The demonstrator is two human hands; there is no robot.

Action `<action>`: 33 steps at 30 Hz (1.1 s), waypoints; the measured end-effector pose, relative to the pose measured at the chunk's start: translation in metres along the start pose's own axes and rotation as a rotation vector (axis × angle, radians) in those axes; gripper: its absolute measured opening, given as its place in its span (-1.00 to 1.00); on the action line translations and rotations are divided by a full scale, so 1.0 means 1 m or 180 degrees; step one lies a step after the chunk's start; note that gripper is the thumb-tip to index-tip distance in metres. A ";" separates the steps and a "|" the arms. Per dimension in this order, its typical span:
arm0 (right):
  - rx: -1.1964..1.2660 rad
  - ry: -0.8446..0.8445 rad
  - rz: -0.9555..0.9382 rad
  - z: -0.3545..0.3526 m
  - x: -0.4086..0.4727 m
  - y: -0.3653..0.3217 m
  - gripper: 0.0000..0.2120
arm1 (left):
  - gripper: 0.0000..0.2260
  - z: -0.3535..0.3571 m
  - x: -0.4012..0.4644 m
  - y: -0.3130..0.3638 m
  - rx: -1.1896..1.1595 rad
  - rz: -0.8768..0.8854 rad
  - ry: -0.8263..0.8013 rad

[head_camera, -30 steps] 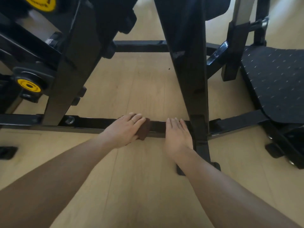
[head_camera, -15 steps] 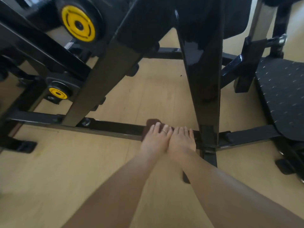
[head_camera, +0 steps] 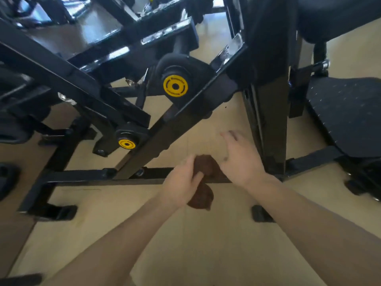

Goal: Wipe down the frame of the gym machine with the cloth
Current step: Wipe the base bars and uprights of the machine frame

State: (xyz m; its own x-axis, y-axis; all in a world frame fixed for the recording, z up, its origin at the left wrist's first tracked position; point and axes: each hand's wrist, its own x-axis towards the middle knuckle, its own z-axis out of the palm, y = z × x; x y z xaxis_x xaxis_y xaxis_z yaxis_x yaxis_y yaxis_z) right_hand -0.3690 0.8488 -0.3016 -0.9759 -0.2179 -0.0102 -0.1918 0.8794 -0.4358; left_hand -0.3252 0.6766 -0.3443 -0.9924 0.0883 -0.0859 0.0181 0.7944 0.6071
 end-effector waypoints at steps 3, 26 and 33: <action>0.0261 0.1010 -0.0275 -0.040 -0.008 -0.037 -0.44 | -0.78 -0.049 -0.015 0.027 -0.0950 0.0124 0.0593; 0.1383 0.2123 0.0182 -0.132 -0.011 -0.082 -0.03 | -0.79 -0.160 0.040 0.176 0.0144 0.0927 0.1425; 0.1356 0.1935 0.0276 -0.136 -0.017 -0.084 -0.01 | -0.77 -0.169 0.009 0.156 0.0181 0.1380 0.1040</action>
State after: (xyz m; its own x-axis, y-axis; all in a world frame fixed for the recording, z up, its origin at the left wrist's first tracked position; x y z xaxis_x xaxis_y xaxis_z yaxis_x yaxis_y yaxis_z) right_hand -0.3508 0.8367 -0.1423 -0.8948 0.2259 0.3852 -0.1753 0.6156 -0.7683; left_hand -0.3519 0.7000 -0.1173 -0.8786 0.2308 0.4181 0.4315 0.7587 0.4880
